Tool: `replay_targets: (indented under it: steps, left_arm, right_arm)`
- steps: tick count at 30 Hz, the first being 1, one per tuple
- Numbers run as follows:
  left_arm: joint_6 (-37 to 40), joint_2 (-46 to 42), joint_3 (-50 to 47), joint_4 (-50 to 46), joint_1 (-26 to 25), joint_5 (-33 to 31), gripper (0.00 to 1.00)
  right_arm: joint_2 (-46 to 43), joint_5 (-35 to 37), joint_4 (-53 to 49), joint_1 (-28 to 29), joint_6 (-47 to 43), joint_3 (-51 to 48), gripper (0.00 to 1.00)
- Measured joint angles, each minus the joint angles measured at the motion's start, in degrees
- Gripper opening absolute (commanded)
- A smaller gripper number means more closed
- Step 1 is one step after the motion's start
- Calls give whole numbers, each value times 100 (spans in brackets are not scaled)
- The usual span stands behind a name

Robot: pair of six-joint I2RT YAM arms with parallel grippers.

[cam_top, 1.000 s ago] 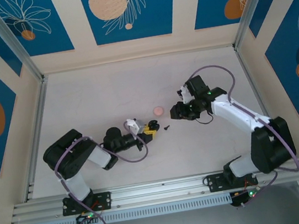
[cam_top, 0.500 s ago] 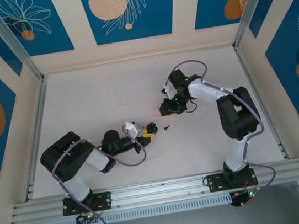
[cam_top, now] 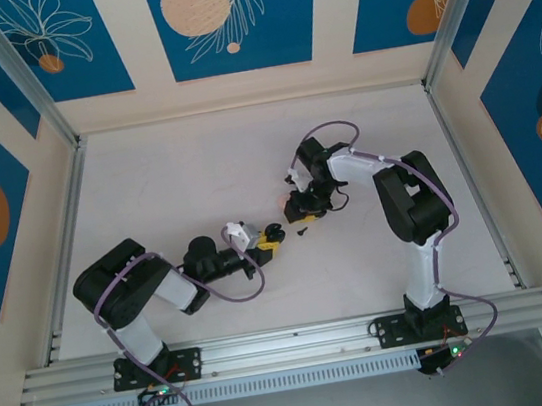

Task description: Insert the wireless bluetooth earbuds into the charging case

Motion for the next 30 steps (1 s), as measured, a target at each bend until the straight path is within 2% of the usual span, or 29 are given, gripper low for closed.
replay_targets:
  steps: [17, 24, 30]
  left_arm:
    - [0, 0, 0, 0, 0, 0, 8]
    - [-9, 0, 0, 0, 0, 2, 8]
    - [-9, -2, -13, 0, 0, 2, 8]
  right_arm:
    - [-96, 26, -337, 140, -120, -365, 41]
    - [-358, 15, -389, 240, 103, -501, 40]
    - [-592, 562, -905, 304, 494, -28, 38]
